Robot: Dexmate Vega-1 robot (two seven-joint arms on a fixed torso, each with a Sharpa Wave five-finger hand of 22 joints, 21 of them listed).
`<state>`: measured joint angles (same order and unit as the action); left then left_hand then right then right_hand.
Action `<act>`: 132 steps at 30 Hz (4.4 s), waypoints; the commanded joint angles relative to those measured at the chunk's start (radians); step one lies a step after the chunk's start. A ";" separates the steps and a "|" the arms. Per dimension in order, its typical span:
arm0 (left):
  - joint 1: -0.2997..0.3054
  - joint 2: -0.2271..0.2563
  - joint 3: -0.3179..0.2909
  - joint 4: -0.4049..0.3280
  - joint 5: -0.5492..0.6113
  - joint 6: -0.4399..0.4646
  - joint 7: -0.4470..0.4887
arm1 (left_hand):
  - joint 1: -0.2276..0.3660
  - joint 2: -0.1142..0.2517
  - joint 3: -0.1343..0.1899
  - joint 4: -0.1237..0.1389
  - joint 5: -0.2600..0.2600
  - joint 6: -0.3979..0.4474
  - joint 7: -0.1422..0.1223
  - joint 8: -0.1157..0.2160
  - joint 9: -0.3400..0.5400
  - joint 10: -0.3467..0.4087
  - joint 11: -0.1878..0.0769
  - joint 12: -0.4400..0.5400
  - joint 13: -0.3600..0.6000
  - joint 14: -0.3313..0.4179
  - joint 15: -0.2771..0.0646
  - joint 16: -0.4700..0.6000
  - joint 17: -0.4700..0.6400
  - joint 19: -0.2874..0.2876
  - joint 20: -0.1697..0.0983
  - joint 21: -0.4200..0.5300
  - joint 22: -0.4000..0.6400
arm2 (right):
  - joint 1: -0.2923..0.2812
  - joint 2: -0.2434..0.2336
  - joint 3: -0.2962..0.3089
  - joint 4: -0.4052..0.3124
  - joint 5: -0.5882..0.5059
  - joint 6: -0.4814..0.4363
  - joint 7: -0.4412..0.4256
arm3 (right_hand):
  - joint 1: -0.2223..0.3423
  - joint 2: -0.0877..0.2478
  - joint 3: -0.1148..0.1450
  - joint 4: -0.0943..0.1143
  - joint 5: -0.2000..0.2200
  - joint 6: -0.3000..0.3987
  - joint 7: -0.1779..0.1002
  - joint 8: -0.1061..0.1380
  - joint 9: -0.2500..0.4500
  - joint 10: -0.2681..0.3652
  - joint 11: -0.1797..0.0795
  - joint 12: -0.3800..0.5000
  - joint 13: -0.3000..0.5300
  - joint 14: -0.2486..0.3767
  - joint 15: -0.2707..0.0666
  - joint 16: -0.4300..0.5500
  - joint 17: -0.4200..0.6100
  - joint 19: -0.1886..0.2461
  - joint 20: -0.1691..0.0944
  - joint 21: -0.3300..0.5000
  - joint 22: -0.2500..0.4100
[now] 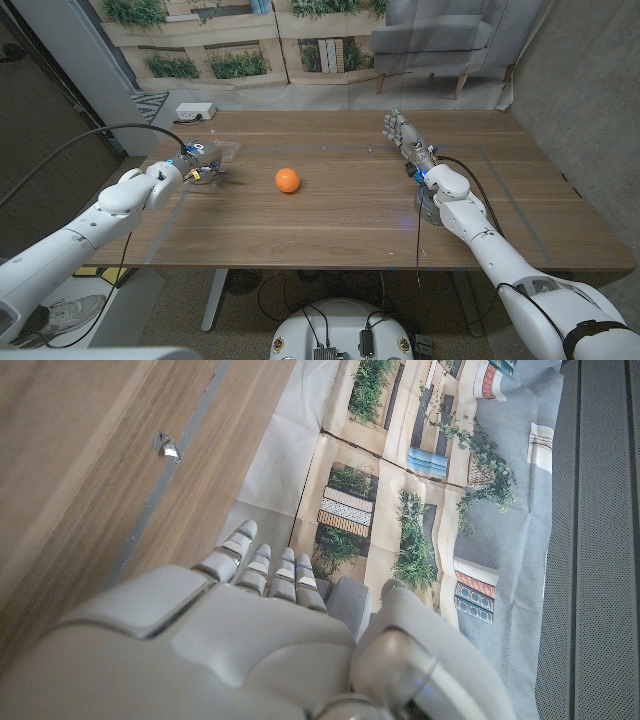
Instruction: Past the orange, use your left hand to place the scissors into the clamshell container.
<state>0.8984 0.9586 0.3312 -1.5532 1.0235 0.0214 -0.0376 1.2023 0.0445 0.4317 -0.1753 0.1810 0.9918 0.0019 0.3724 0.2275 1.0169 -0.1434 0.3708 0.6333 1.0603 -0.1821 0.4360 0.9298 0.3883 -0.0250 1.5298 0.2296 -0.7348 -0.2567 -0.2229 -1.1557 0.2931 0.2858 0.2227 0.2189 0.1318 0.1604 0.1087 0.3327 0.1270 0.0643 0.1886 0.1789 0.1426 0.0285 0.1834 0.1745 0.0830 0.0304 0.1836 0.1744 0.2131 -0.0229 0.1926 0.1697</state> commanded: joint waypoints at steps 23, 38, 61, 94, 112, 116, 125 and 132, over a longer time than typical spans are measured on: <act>0.044 0.038 -0.032 -0.088 0.011 0.022 -0.103 | -0.260 -0.091 -0.115 0.087 0.020 -0.540 -0.066 -0.191 -0.013 -0.534 0.052 -0.172 -0.107 -0.587 0.083 -0.265 -0.274 -0.450 0.124 -0.393 -0.059 | -0.017 -0.011 -0.005 -0.041 -0.003 -0.011 -0.010 | -0.001 -0.001 0.011 0.001 -0.003 0.003 0.003 0.002 0.004 0.005 0.000 0.001 0.005 0.008 0.002 0.002 0.003 0.006 -0.001 0.002 0.003; 0.123 0.044 -0.123 -0.132 -0.063 -0.009 -0.034 | -0.467 -0.093 -0.195 0.170 0.035 -0.702 -0.090 -0.190 -0.025 -0.755 0.090 -0.185 -0.163 -0.855 0.166 -0.261 -0.433 -0.552 0.212 -0.536 -0.058 | -0.031 -0.014 -0.008 -0.062 -0.004 -0.017 -0.017 | -0.002 -0.001 0.012 0.000 -0.003 0.003 0.004 0.002 0.004 0.005 0.000 0.002 0.005 0.009 0.002 0.002 0.002 0.006 -0.002 0.002 0.003; 0.230 0.000 -0.242 -0.161 -0.087 -0.050 0.186 | -0.658 -0.024 -0.235 0.268 0.016 -0.730 -0.099 -0.187 -0.030 -0.801 0.116 -0.168 -0.208 -0.937 0.198 -0.250 -0.531 -0.603 0.237 -0.636 -0.057 | -0.055 -0.022 -0.006 -0.100 0.007 -0.024 -0.023 | -0.002 -0.002 0.013 -0.001 -0.003 0.004 0.004 0.002 0.004 0.005 0.000 0.002 0.005 0.009 0.003 0.002 0.002 0.002 -0.004 0.001 0.003; 0.272 -0.106 -0.352 -0.165 -0.185 -0.169 0.356 | -0.911 0.025 -0.311 0.329 0.020 -1.034 -0.198 -0.198 -0.048 -1.079 0.100 -0.184 -0.346 -1.201 0.270 -0.256 -0.734 -0.739 0.238 -0.876 -0.055 | -0.043 -0.027 -0.019 -0.099 -0.006 -0.032 -0.017 | -0.003 -0.003 0.014 -0.002 -0.003 0.004 0.004 0.002 0.004 0.005 0.001 0.002 0.005 0.009 0.003 0.002 0.002 0.002 -0.005 0.001 0.003; 0.236 -0.179 -0.390 -0.132 -0.313 -0.289 0.276 | -1.067 0.050 -0.362 0.344 0.027 -1.190 -0.194 -0.197 -0.050 -1.243 0.098 -0.185 -0.414 -1.336 0.299 -0.256 -0.743 -0.902 0.239 -1.007 -0.048 | -0.062 -0.026 -0.036 -0.151 -0.029 -0.066 -0.053 | -0.004 -0.005 0.014 -0.002 -0.004 0.005 0.005 0.003 0.004 0.007 0.002 0.003 0.005 0.011 0.003 0.003 0.002 0.002 -0.005 0.002 0.003; 0.222 -0.219 -0.406 -0.093 -0.381 -0.354 0.300 | -1.093 0.052 -0.372 0.346 0.031 -1.162 -0.193 -0.185 -0.051 -1.207 0.098 -0.167 -0.422 -1.310 0.294 -0.242 -0.744 -0.898 0.238 -1.014 -0.046 | -0.066 -0.029 -0.040 -0.164 -0.038 -0.075 -0.063 | -0.006 -0.006 0.013 -0.001 -0.004 0.007 0.006 0.003 0.004 0.009 0.003 0.003 0.005 0.013 0.003 0.003 0.002 0.003 -0.004 0.002 0.003; 0.200 -0.292 -0.436 -0.047 -0.522 -0.451 0.247 | -1.114 0.054 -0.380 0.350 0.035 -1.158 -0.197 -0.185 -0.051 -1.206 0.100 -0.167 -0.427 -1.313 0.299 -0.242 -0.744 -0.900 0.238 -1.019 -0.045 | -0.081 -0.042 -0.046 -0.217 -0.058 -0.094 -0.090 | -0.008 -0.007 0.012 0.000 -0.004 0.008 0.008 0.003 0.004 0.011 0.004 0.004 0.005 0.015 0.004 0.004 0.003 0.007 -0.004 0.004 0.003; 0.171 -0.338 -0.447 0.012 -0.612 -0.530 0.195 | -1.126 0.053 -0.385 0.351 0.038 -1.160 -0.197 -0.187 -0.052 -1.214 0.102 -0.170 -0.430 -1.319 0.302 -0.244 -0.744 -0.903 0.238 -1.024 -0.045 | -0.100 -0.052 -0.046 -0.262 -0.073 -0.118 -0.127 | -0.010 -0.008 0.011 0.001 -0.004 0.008 0.009 0.004 0.004 0.013 0.004 0.004 0.005 0.017 0.005 0.005 0.003 0.009 -0.004 0.004 0.003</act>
<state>1.1033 0.6923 -0.0927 -1.6115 0.5538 -0.3925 0.2224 0.0842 0.0968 0.0517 0.1730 0.2126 -0.1687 -0.1914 0.1817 0.1768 -0.1691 -0.0462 0.1971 0.2044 -0.1712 0.1101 0.1858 0.1858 -0.1740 0.2054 0.5098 0.1794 -0.8122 -0.2947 -0.2659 -1.3569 0.2417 0.1979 0.1393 0.2110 0.1238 0.1686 0.1089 0.3286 0.1308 0.0681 0.1886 0.1789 0.1462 0.0321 0.1835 0.1744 0.0884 0.0357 0.1835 0.1744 0.2131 -0.0229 0.1926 0.1697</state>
